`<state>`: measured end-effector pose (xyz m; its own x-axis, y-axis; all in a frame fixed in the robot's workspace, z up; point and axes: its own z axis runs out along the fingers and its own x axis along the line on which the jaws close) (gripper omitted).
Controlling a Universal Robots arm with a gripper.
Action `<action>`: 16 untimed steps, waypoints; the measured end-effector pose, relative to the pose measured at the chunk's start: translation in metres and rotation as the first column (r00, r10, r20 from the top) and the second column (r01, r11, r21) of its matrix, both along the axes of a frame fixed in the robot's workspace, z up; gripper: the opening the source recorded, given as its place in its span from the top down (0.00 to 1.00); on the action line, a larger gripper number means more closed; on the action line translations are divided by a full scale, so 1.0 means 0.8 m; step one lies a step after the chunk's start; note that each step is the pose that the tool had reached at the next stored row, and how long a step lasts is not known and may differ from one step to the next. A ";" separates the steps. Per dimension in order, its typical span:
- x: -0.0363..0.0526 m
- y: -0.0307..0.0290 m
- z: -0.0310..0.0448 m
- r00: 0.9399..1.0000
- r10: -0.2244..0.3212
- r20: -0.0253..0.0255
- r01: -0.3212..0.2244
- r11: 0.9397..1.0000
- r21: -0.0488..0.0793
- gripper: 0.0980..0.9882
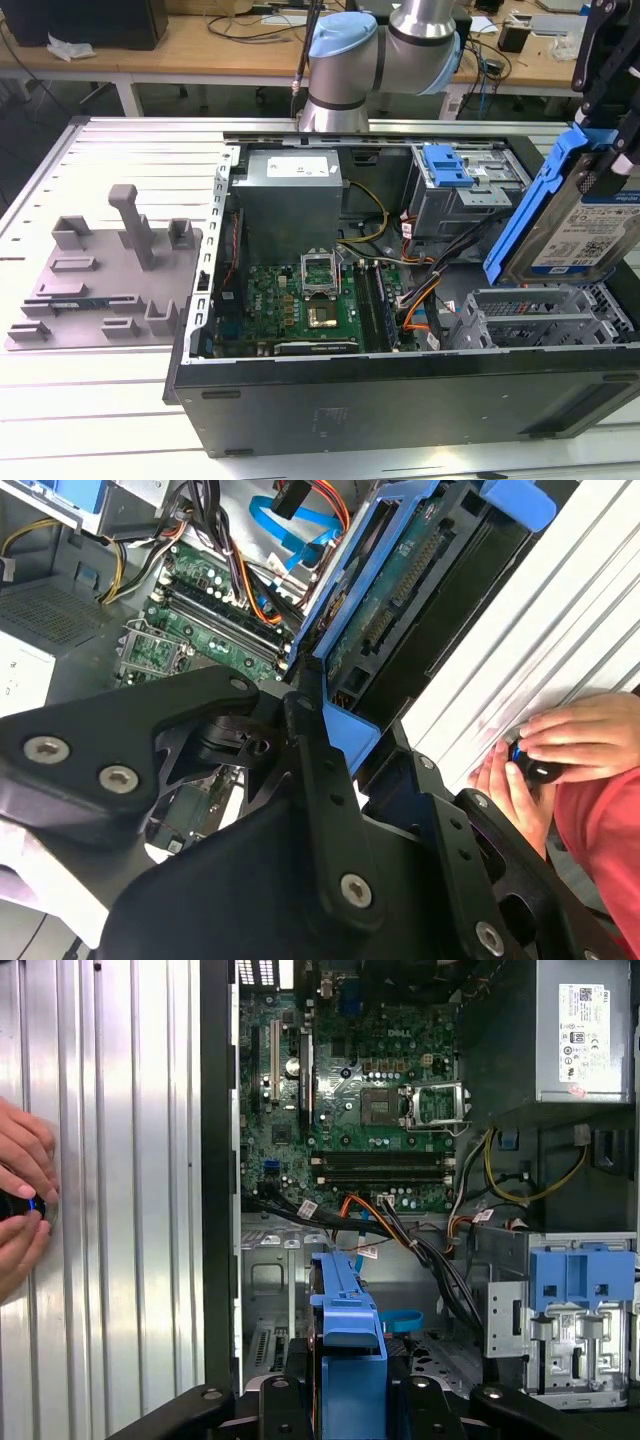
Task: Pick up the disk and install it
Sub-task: 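Insert the disk into the insertion slot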
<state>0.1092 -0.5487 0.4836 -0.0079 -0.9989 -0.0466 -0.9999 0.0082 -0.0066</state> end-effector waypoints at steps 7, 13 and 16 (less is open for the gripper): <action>-0.001 0.0008 -0.0004 1.000 0.001 0.006 -0.001 1.000 -0.004 0.70; -0.002 -0.0003 -0.0012 1.000 0.001 0.007 -0.001 1.000 -0.003 0.70; -0.002 -0.0014 -0.0020 1.000 0.000 0.007 0.000 1.000 -0.004 0.70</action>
